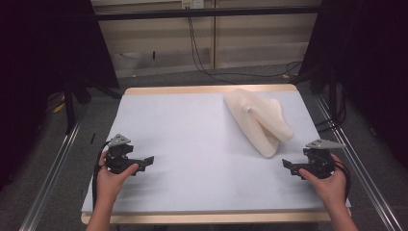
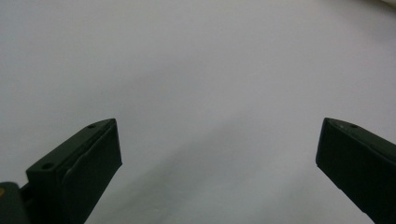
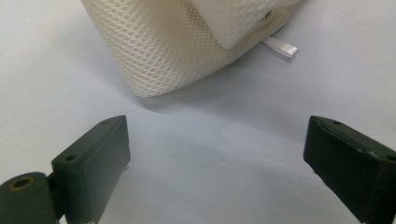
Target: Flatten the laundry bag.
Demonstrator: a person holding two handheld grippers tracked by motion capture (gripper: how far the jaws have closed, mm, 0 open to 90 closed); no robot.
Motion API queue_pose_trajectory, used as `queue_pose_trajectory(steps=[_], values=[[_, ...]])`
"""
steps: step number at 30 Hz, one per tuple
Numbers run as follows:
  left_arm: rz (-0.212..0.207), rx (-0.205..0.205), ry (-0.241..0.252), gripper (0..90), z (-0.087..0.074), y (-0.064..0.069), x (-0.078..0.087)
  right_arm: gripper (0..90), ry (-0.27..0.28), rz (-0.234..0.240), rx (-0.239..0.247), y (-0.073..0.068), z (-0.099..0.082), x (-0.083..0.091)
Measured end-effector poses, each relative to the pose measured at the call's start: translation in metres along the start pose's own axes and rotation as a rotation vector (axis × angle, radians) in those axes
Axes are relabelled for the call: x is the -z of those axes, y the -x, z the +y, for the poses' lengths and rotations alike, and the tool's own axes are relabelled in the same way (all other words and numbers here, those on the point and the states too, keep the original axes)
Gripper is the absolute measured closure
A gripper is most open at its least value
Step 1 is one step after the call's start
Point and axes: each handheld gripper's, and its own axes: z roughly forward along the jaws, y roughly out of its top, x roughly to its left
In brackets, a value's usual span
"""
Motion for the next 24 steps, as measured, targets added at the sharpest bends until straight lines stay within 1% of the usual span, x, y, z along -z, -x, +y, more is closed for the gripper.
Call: queue_pose_trajectory(steps=[2,3,4,6,8,9,10,11,12,13,14,15,16,17,18,19,20,21,22,24], values=[[-0.006,0.003,-0.008,0.0,0.0,0.0,-0.001,7.4,0.0,0.002,0.002,0.0,0.0,0.0],[-0.005,0.004,-0.007,0.0,0.0,0.001,-0.002,7.8,-0.002,0.005,-0.007,-0.001,0.001,0.0],[-0.016,0.005,-0.007,0.2,0.0,0.002,-0.003,8.3,0.001,0.005,-0.008,-0.002,0.001,0.0],[-0.031,-0.002,-0.014,0.6,0.0,0.003,-0.004,8.9,0.01,0.0,-0.01,-0.003,0.003,0.0],[-0.033,-0.005,-0.015,0.6,0.0,0.005,-0.006,9.7,0.009,0.003,-0.016,-0.004,0.005,0.001],[-0.037,-0.008,-0.019,1.0,0.0,0.007,-0.007,11.5,0.019,-0.002,-0.014,-0.005,0.005,0.002],[-0.03,-0.017,-0.021,1.0,0.001,0.008,-0.008,13.2,0.019,0.0,-0.013,-0.005,0.006,0.003],[-0.031,-0.017,-0.018,1.1,0.001,0.008,-0.009,14.9,0.022,-0.001,-0.017,-0.005,0.007,0.004],[-0.034,-0.021,-0.021,1.6,0.002,0.008,-0.009,17.6,0.037,0.007,-0.042,-0.005,0.009,0.005],[-0.033,-0.02,-0.024,1.6,0.002,0.009,-0.01,17.6,0.037,0.007,-0.042,-0.005,0.009,0.005],[-0.029,-0.018,-0.024,2.0,0.002,0.009,-0.01,20.6,0.039,-0.005,-0.041,-0.005,0.01,0.006],[-0.021,-0.019,-0.029,2.6,0.002,0.01,-0.011,22.8,0.065,-0.015,-0.04,-0.006,0.014,0.007],[-0.026,-0.016,-0.034,2.6,0.002,0.011,-0.012,22.8,0.065,-0.015,-0.04,-0.006,0.014,0.007],[-0.024,-0.014,-0.031,2.9,0.002,0.011,-0.013,23.4,0.065,-0.022,-0.047,-0.005,0.016,0.006],[-0.024,-0.01,-0.028,3.2,0.002,0.011,-0.013,24.7,0.068,-0.031,-0.07,-0.002,0.018,0.004],[-0.027,-0.008,-0.027,3.2,0.002,0.012,-0.013,24.7,0.068,-0.031,-0.07,-0.002,0.018,0.004],[-0.032,-0.007,-0.028,3.2,0.002,0.012,-0.013,25.7,0.085,-0.023,-0.091,-0.001,0.019,0.002],[-0.029,-0.007,-0.032,3.3,0.002,0.013,-0.013,28.7,0.105,-0.007,-0.104,0.001,0.022,-0.002],[-0.029,-0.007,-0.032,3.4,0.002,0.013,-0.013,28.7,0.105,-0.007,-0.104,0.001,0.022,-0.002],[-0.035,-0.009,-0.035,3.5,0.002,0.013,-0.014,34.5,0.1,-0.001,-0.102,0.0,0.025,-0.006]])
